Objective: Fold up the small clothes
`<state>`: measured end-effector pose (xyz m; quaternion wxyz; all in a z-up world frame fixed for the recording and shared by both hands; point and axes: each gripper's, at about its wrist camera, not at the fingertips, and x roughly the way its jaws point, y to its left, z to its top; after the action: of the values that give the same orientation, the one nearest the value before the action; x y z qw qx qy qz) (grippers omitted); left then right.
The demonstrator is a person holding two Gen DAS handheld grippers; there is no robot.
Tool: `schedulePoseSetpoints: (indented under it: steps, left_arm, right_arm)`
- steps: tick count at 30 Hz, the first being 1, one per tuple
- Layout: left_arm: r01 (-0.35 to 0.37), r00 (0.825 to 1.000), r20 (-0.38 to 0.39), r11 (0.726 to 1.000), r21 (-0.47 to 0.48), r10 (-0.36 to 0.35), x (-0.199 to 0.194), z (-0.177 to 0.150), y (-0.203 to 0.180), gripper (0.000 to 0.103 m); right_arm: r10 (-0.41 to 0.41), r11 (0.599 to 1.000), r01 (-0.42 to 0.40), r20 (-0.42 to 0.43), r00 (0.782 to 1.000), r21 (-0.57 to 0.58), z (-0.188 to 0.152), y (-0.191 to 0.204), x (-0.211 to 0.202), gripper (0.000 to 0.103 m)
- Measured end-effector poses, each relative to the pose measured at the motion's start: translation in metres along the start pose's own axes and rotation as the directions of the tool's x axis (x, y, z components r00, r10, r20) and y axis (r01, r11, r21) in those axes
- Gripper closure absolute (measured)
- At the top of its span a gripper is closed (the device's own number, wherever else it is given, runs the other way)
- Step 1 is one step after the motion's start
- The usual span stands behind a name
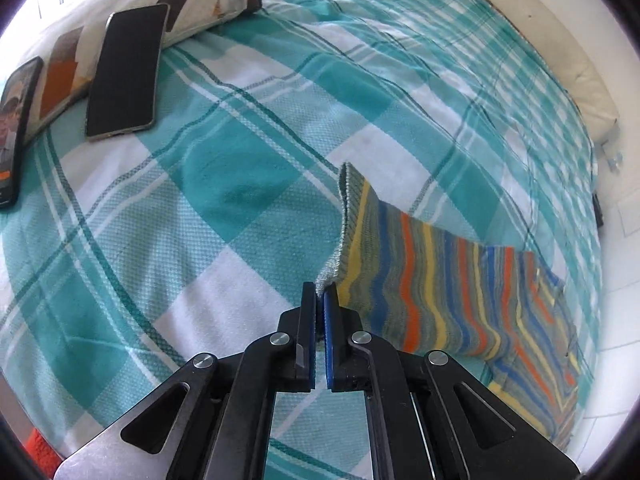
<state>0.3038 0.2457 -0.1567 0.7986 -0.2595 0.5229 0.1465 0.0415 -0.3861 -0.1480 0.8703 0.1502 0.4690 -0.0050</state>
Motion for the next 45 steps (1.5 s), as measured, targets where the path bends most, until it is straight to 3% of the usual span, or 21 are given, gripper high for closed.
schedulePoseSetpoints:
  steps: [5,9,11,12,13,15,17,21,23,26,29,33,36,40,43,45]
  left_arm:
    - [-0.033,0.999,-0.026,0.999,0.006,0.034,0.026,0.014,0.016,0.103]
    - [-0.037,0.998,-0.044,0.998,0.044,0.039,0.033,0.003,0.013,0.099]
    - [-0.036,0.998,-0.043,0.998,0.045,0.038,0.027,0.001,0.014,0.093]
    - [-0.033,0.999,-0.039,0.999,0.039,0.034,0.022,0.000,0.016,0.082]
    - [-0.026,0.999,-0.027,0.999,0.035,0.027,0.015,0.000,0.017,0.065]
    - [-0.011,0.999,0.034,0.999,0.037,0.010,-0.002,-0.001,0.016,0.050]
    - [0.018,0.997,0.076,0.997,0.076,-0.023,-0.012,-0.003,0.005,0.046]
    - [0.062,0.995,0.058,0.970,0.234,-0.078,-0.004,-0.013,-0.038,0.041]
    - [0.039,0.999,0.023,0.955,0.293,-0.048,0.015,-0.017,-0.052,0.031]
    - [-0.123,0.992,-0.001,0.948,0.293,0.129,0.050,-0.025,-0.034,0.036]
    - [-0.164,0.986,0.050,0.951,0.262,0.157,0.046,-0.026,-0.005,0.034]
    - [-0.206,0.978,0.051,0.941,0.267,0.200,0.029,-0.024,0.006,0.029]
    - [-0.181,0.983,0.058,0.947,0.266,0.172,0.005,-0.036,0.004,0.030]
    - [-0.048,0.998,0.053,0.923,0.383,0.030,-0.041,-0.089,-0.018,0.028]
    - [0.082,0.996,-0.003,0.854,0.514,-0.094,-0.073,-0.148,-0.047,0.024]
    - [0.166,0.985,-0.064,0.788,0.593,-0.160,-0.086,-0.195,-0.064,0.022]
  right_arm:
    - [-0.005,1.000,0.005,-0.016,1.000,-0.004,-0.001,0.001,0.006,0.044]
    - [-0.006,1.000,0.006,-0.017,1.000,-0.005,-0.001,0.003,0.006,0.044]
    - [-0.008,1.000,0.008,-0.015,1.000,-0.005,-0.001,0.002,0.006,0.044]
    - [-0.008,1.000,0.008,-0.014,1.000,-0.005,-0.001,0.002,0.006,0.044]
    - [-0.009,1.000,0.009,-0.013,1.000,-0.004,-0.001,0.002,0.006,0.044]
    - [-0.010,1.000,0.010,-0.014,1.000,0.000,-0.001,0.001,0.007,0.044]
    - [-0.011,1.000,0.011,-0.021,1.000,0.002,-0.001,0.000,0.009,0.044]
    - [-0.012,1.000,0.012,-0.028,1.000,-0.008,0.000,0.005,0.013,0.044]
    - [-0.015,1.000,0.014,-0.025,1.000,-0.020,0.000,0.008,0.013,0.044]
    - [-0.022,0.999,0.022,-0.019,1.000,-0.032,0.000,0.011,0.012,0.044]
    - [-0.030,0.999,0.029,-0.018,0.999,-0.019,-0.001,0.006,0.011,0.044]
    - [-0.025,1.000,0.025,-0.024,0.999,0.018,0.000,-0.004,0.013,0.044]
    - [-0.021,0.999,0.022,-0.012,1.000,0.045,0.002,-0.008,0.010,0.044]
    - [-0.019,0.997,0.017,0.024,1.000,0.079,0.010,-0.014,-0.005,0.044]
    - [-0.019,1.000,0.019,-0.002,1.000,0.012,0.019,-0.004,-0.012,0.044]
    - [0.010,0.999,-0.012,-0.045,0.999,-0.043,0.022,0.008,-0.011,0.044]
